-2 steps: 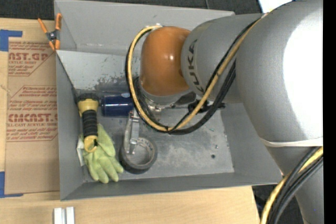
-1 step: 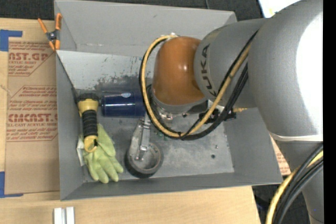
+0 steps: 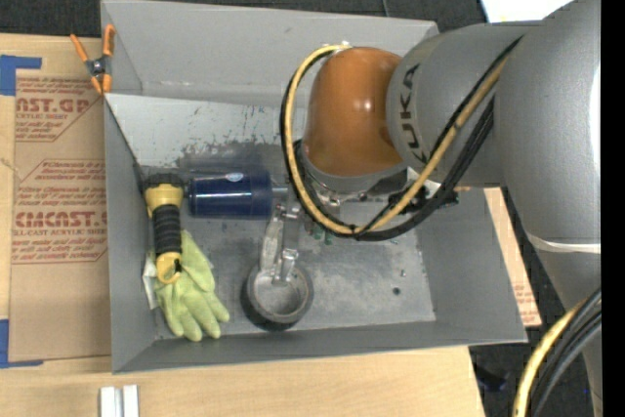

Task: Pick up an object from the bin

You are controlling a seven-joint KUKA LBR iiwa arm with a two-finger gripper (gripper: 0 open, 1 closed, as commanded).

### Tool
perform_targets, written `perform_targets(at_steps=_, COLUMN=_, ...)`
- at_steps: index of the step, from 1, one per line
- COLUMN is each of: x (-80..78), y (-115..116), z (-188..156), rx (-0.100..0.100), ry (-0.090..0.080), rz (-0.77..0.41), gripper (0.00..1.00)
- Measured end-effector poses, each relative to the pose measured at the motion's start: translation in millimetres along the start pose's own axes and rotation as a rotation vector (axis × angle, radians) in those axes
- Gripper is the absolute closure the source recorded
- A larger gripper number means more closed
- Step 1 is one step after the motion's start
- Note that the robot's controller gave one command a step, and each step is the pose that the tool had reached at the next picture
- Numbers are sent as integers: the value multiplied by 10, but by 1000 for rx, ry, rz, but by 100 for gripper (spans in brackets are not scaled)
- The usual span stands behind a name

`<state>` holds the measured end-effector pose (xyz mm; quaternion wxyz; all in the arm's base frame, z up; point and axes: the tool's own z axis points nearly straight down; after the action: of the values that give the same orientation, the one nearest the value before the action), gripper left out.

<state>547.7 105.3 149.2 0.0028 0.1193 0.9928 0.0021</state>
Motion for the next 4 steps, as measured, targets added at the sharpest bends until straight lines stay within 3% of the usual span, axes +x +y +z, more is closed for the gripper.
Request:
perform_targets(at_steps=1, x=-62, y=326, z=-132, rx=3, ry=2, rz=71, gripper=0)
perform_targets(at_steps=2, x=-10, y=162, z=-282, rx=2, ry=1, rz=23, gripper=0)
perform_targets(at_steps=3, x=74, y=-14, z=-113, rx=-1, ry=-2, rz=296, gripper=0)
perform_targets(at_steps=4, x=171, y=185, z=-227, rx=1, ry=-4, rz=121, gripper=0)
